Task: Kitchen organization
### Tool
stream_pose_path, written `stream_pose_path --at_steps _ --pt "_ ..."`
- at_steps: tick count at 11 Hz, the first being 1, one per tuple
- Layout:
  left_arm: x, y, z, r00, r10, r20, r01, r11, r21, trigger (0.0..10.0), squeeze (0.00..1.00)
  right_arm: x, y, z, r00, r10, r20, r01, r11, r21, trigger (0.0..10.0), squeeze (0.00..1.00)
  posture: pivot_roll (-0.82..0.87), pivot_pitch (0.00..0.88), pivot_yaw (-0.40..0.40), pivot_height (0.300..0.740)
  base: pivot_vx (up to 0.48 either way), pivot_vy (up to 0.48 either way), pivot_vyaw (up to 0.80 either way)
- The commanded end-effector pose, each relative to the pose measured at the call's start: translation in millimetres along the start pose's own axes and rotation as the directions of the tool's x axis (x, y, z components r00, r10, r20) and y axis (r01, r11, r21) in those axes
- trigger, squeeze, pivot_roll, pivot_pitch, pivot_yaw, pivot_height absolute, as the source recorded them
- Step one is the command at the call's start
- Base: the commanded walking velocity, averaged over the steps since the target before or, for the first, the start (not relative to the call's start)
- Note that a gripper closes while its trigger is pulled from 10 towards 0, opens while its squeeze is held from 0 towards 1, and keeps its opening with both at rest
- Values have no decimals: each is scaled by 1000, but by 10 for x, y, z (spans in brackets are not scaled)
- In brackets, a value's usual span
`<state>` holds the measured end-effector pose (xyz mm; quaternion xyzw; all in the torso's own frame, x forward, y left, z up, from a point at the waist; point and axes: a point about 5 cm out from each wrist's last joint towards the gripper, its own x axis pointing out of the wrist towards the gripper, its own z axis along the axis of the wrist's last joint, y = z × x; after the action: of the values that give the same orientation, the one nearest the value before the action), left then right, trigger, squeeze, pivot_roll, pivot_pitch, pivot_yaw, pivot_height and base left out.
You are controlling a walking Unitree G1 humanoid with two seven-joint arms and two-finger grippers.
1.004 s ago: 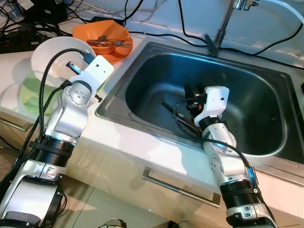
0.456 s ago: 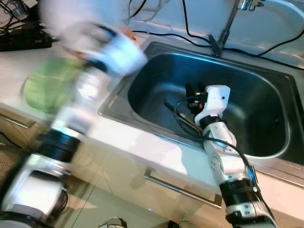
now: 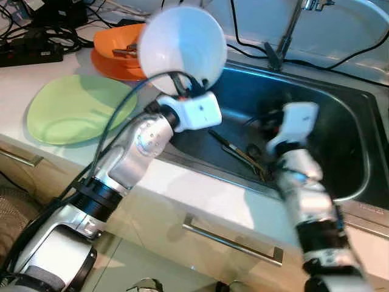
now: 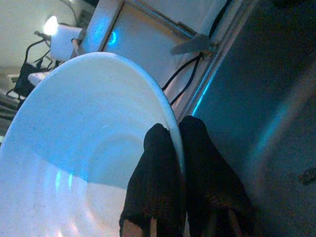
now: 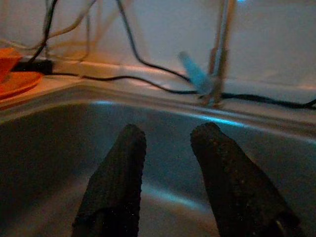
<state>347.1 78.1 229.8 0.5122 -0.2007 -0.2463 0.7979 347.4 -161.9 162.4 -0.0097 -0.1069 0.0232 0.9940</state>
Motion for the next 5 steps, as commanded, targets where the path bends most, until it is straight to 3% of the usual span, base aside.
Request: stream_pose_path --at_steps 1,3,4,5 --pt "3 -41 11 1000 -21 19 21 1000 21 10000 0 36 -142 83 998 -53 26 52 998 29 10000 1000 22 65 -19 740 0 0 0" --pt "8 -112 -6 999 -44 18 44 999 24 10000 0 79 -179 177 997 -52 52 50 998 45 10000 1000 17 61 -15 740 0 0 0" --pt "25 -243 -23 997 -72 16 72 997 25 10000 0 134 -124 337 995 11 96 -17 998 61 10000 1000 14 54 -10 740 0 0 0" --pt "29 -281 -27 996 -84 17 84 996 31 10000 0 144 -86 382 993 39 107 -45 998 54 10000 1000 12 52 -8 740 0 0 0"
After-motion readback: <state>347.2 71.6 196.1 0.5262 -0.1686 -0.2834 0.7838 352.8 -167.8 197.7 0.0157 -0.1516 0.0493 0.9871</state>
